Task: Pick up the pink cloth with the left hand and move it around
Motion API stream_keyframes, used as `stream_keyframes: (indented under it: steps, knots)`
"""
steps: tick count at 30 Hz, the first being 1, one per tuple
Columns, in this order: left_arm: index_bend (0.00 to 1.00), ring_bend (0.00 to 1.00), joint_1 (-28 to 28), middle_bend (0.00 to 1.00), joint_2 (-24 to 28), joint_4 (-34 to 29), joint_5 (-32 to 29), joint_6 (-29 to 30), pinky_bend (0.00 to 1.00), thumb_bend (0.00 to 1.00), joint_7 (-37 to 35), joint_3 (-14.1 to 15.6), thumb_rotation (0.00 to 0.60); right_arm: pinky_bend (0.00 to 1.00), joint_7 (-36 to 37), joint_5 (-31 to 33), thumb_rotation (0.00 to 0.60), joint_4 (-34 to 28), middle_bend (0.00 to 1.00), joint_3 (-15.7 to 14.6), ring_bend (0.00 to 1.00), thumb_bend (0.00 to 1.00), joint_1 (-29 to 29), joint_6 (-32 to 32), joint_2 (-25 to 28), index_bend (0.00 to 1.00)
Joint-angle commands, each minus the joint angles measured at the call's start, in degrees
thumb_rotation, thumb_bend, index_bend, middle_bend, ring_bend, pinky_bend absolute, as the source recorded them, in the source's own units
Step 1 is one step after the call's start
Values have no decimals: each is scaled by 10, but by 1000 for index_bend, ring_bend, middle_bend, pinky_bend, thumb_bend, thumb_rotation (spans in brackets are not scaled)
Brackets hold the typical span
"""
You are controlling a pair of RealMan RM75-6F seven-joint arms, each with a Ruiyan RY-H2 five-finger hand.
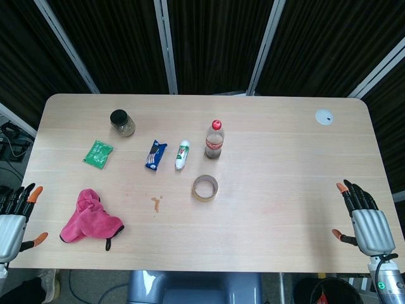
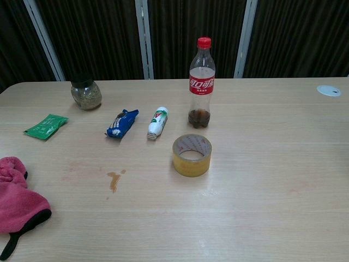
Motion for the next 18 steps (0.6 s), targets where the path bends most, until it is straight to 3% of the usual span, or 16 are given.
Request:
stream_keyframes:
  steps: [1,18]
  knots:
    - [0,0,0,0,0,0,0,0,0,0,1,0,600,123,0,-1,600,0,0,0,0,3,0,0,0,0]
    - [0,0,-2,0,4,-4,-10,-16,0,0,5,3,600,123,1,-1,600,2,0,2,0,3,0,3,-3,0]
